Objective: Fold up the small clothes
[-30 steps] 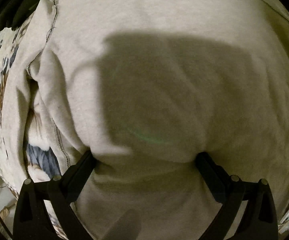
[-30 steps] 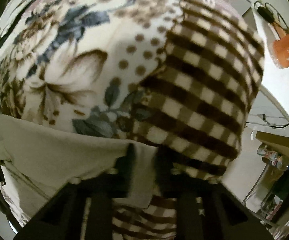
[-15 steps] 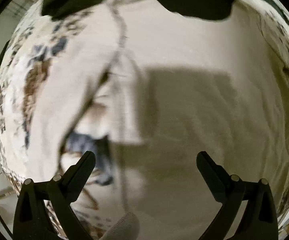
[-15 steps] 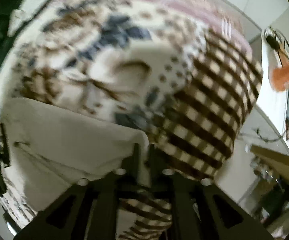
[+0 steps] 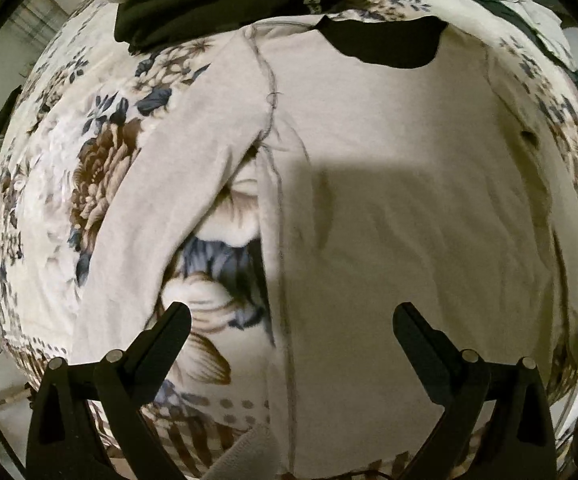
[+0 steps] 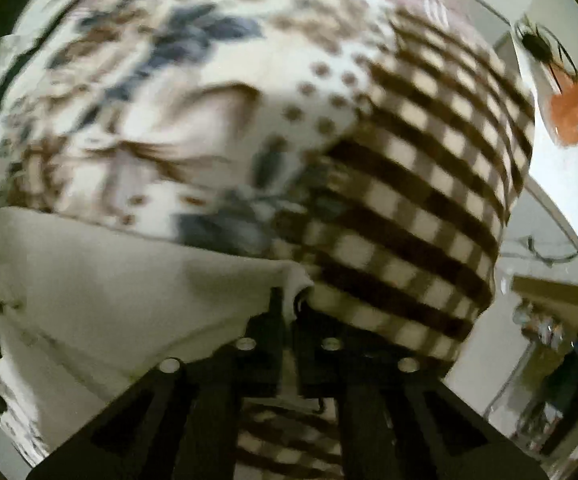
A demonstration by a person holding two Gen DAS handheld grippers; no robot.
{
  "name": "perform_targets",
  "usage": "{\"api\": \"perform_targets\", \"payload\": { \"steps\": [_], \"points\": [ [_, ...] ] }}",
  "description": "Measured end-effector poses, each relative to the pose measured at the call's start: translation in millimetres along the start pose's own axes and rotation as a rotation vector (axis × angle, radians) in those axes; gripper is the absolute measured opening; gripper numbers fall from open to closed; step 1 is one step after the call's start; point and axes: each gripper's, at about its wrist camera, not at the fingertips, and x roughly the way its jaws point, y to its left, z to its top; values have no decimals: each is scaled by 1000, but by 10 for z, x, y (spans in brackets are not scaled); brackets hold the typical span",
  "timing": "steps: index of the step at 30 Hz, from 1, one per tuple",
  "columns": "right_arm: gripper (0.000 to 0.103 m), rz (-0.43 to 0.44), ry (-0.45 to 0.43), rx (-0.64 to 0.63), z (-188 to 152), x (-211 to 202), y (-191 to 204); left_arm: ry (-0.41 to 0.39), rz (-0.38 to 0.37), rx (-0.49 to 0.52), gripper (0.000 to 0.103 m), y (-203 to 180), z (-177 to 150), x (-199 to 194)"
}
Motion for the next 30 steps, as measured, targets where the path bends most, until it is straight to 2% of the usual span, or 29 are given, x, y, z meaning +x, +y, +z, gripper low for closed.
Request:
{"api": "perform_targets", "payload": {
  "steps": [4,8,11,14,17,20,25,27,30],
  "points": [
    [3,29,-109,-109,9,-510,370,-15,-12,13,103,-133,-97,-165],
    [3,69,-249,-286,-80,-1127,991,-42,4,24,103,-104,-100,-238],
    [3,111,-334,-447,-322,-1548,1573,-56,6,0,103,3,-86,-285],
    [3,141,-349,-629,-773,-1715,2189,-67,14,-57,103,216,-116,-335],
    [3,136,-325,-874,-1512,-1641,2765,-78,45,-126,103,496,-240,-377],
    [3,92,-269,-1162,-2485,-1294,3123,-83,102,-225,103,905,-487,-397],
    [3,9,-152,-1482,-3713,-606,2958,-45,200,-374,103,1603,-948,-311],
    [3,-27,-107,-1570,-4061,-393,2799,-37,231,-416,103,1788,-1093,-271],
    [3,-71,-76,-1646,-4409,-208,2607,-5,251,-457,103,1977,-1297,-175]
  ]
}}
